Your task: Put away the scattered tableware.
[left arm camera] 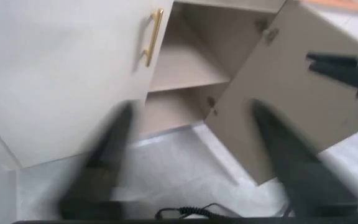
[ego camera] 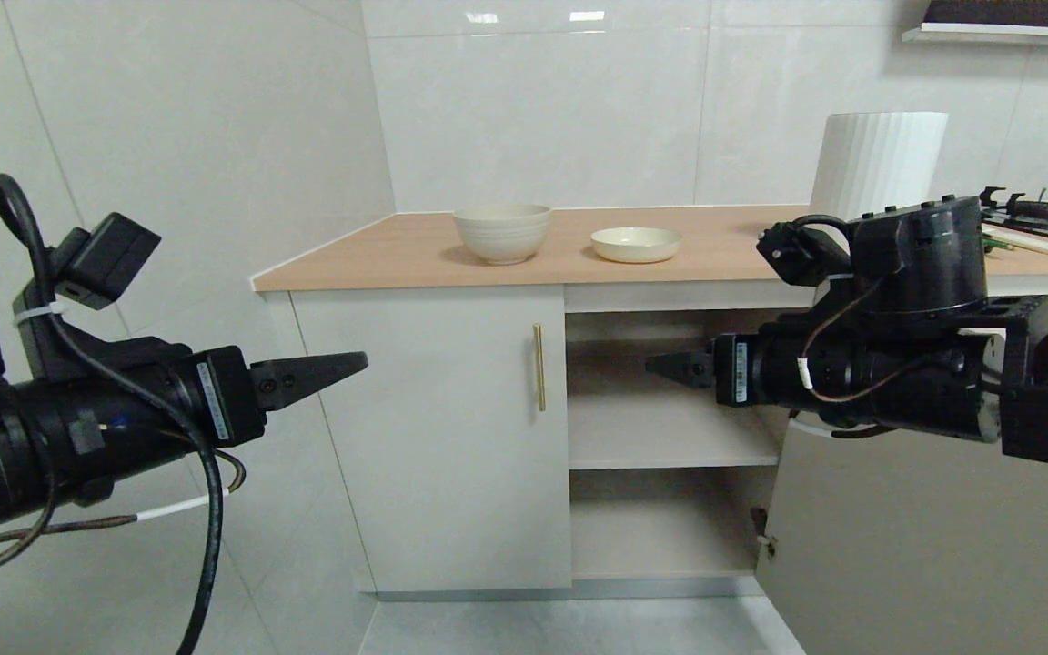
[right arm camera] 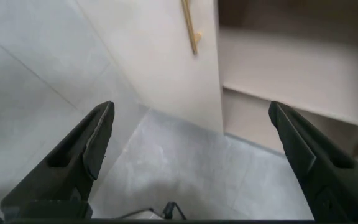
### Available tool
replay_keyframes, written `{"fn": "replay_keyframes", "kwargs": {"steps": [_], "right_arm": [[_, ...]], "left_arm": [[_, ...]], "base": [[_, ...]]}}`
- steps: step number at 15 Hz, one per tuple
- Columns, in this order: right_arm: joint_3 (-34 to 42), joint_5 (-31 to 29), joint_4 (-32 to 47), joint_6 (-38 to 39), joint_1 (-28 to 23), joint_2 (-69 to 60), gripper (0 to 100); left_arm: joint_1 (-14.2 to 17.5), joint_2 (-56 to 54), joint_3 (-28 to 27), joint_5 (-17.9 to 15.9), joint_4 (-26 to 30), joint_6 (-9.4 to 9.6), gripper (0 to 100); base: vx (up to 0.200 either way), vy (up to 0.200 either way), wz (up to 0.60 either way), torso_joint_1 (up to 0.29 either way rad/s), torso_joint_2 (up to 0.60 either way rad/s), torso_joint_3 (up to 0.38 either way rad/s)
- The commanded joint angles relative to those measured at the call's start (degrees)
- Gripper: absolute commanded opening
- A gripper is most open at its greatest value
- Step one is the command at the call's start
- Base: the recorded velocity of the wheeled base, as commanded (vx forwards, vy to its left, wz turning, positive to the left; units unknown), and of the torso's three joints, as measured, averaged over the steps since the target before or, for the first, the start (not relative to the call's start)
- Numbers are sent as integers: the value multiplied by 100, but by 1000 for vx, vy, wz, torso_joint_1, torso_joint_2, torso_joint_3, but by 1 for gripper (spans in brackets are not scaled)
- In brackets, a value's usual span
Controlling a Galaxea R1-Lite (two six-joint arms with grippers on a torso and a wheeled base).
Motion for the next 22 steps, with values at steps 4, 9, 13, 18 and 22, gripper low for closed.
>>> {"fn": "replay_keyframes", "kwargs": {"steps": [4, 9, 13, 18, 22], "right_arm": [[-105, -11, 460, -1, -75, -446, 100], [-201, 16, 952, -18, -40, -630, 100], [-228, 42, 1101, -1, -31, -701, 100], [-236, 42, 1101, 8, -31, -727, 100], [-228, 51, 1101, 8, -31, -771, 100]], "left_arm": [[86, 54, -38, -6, -78, 3, 100], [86, -61, -55, 3, 9, 12, 100], [183, -78, -196, 3, 308, 12, 100], [209, -78, -231, 3, 370, 12, 100], [209, -69, -222, 3, 370, 12, 100]], "base": [[0, 0, 0, 0, 0, 0], [0, 0, 0, 0, 0, 0], [150, 0, 0, 2, 1, 1], [200, 0, 0, 4, 2, 1], [200, 0, 0, 4, 4, 2]]}}
